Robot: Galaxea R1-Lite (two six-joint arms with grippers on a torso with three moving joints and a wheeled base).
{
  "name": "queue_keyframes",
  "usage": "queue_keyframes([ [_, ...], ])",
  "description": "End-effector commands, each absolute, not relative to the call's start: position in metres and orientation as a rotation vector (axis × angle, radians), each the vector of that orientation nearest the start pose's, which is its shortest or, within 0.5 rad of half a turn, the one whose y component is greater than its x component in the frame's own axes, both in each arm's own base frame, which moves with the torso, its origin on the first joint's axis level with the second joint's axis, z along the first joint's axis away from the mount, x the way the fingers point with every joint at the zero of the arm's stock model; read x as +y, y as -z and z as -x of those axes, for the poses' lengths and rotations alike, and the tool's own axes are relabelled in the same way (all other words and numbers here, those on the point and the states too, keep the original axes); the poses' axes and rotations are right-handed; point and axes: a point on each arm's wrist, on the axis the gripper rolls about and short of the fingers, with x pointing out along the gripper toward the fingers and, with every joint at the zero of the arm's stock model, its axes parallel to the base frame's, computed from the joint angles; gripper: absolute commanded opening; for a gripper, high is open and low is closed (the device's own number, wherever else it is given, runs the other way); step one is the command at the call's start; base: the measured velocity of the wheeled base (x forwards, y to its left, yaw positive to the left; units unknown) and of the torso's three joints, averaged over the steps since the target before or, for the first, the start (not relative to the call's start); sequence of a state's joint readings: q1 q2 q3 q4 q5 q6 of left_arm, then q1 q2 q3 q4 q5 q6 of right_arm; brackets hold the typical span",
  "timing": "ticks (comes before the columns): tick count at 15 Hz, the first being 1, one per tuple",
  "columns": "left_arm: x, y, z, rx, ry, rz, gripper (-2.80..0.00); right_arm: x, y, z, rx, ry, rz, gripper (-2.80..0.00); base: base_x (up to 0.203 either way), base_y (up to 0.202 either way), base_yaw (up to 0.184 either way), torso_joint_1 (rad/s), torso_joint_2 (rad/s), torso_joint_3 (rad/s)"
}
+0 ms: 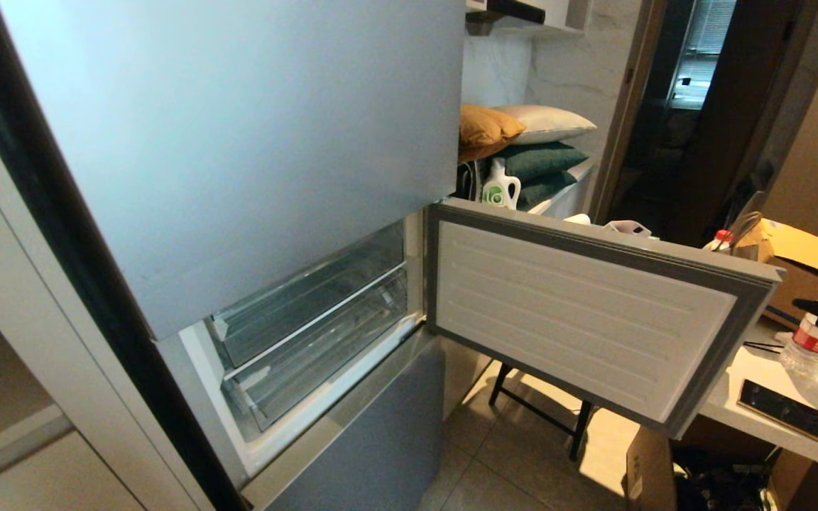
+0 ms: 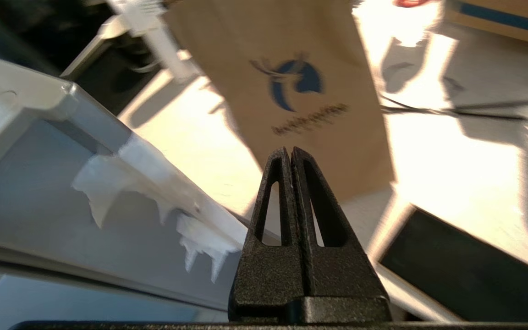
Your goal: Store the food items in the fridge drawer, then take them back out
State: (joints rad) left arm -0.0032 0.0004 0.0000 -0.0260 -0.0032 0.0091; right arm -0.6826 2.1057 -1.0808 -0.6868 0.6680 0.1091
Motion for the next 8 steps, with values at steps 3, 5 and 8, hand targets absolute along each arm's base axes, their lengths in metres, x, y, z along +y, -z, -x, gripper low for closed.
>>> queue_keyframes([
  [3, 0.0000, -0.0754, 0.0219, -0.015, 0.006, -0.009, -2.80, -0.2454, -0.1032, -0.3264, 0.273, -0.060, -0.349, -2.80, 0.000, 0.000, 0.000, 0.000, 0.00, 0.000],
  [5, 0.0000, -0.0753, 0.0219, -0.015, 0.006, -0.009, -2.80, -0.2443, -0.1032, -0.3262, 0.271, -0.104, -0.361, -2.80, 0.000, 0.000, 0.000, 0.000, 0.00, 0.000],
  [8, 0.0000, -0.0752, 0.0219, -0.014, 0.006, -0.009, -2.80, -0.2418, -0.1027, -0.3244, 0.273, -0.162, -0.375, -2.80, 0.000, 0.000, 0.000, 0.000, 0.00, 0.000],
])
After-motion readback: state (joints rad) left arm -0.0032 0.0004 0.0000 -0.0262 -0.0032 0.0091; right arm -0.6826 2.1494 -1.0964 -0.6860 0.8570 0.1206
